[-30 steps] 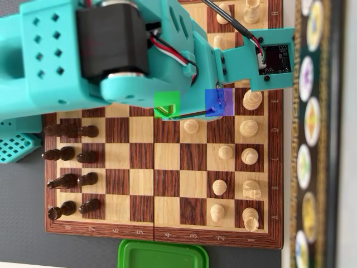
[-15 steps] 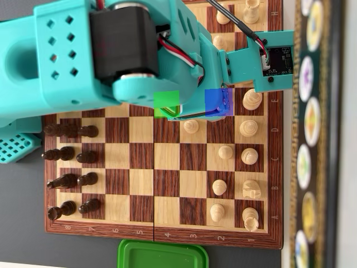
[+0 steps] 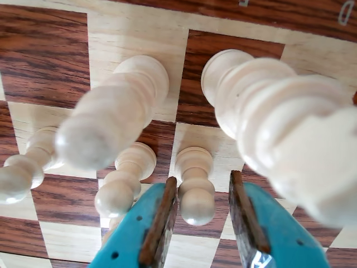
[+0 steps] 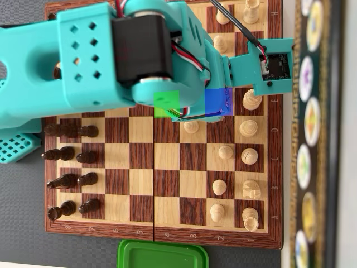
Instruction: Play chess
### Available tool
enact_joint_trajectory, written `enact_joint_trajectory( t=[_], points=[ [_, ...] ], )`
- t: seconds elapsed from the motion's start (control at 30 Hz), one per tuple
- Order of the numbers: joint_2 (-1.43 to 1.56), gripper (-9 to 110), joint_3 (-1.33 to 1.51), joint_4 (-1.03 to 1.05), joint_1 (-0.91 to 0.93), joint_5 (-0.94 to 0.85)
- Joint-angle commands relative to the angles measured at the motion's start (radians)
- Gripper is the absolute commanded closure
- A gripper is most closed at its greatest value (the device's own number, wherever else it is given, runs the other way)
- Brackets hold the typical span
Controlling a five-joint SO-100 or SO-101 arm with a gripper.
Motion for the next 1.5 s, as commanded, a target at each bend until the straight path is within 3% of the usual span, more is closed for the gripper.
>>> enact_joint_trajectory(
  t=[0.0,1.1,1.27,1.47],
  points=[
    [0.021,87,-0.043,-0.008,0.011,0.006],
    [0.028,87,-0.072,-0.008,0.026,0.005],
    [0.028,95,-0.072,-0.008,0.025,0.0],
    [0.028,95,-0.072,-0.008,0.029,-0.003]
  ],
)
